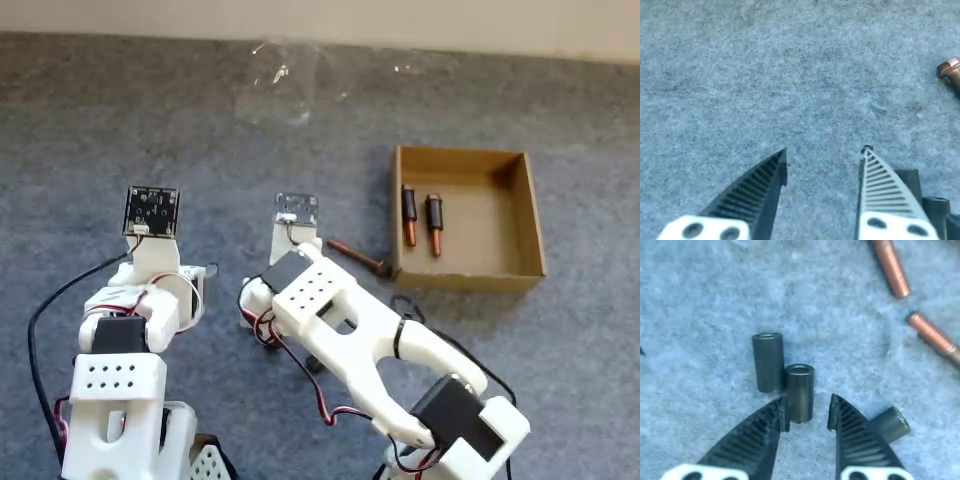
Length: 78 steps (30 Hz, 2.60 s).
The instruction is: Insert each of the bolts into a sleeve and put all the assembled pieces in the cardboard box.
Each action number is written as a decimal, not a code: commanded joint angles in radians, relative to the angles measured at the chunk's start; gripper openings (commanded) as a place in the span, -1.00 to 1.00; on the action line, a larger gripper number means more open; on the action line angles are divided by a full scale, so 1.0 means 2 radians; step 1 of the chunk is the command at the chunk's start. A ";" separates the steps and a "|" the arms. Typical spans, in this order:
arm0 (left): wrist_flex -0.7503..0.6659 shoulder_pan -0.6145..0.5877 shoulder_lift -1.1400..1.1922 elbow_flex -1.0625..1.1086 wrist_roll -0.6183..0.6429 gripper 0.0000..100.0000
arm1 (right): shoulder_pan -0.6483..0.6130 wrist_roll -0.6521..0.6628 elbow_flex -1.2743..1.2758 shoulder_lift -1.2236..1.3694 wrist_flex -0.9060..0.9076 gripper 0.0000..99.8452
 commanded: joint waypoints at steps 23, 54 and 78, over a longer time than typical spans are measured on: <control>-0.008 -0.005 -0.001 -0.007 -0.005 -0.56 | -0.016 -0.005 0.016 0.064 -0.059 -0.75; -0.008 -0.005 -0.001 -0.007 -0.005 -0.56 | 0.053 0.096 0.015 0.090 -0.056 -0.99; -0.008 -0.004 -0.001 -0.007 -0.005 -0.56 | 0.073 0.434 -0.032 -0.055 0.040 -0.99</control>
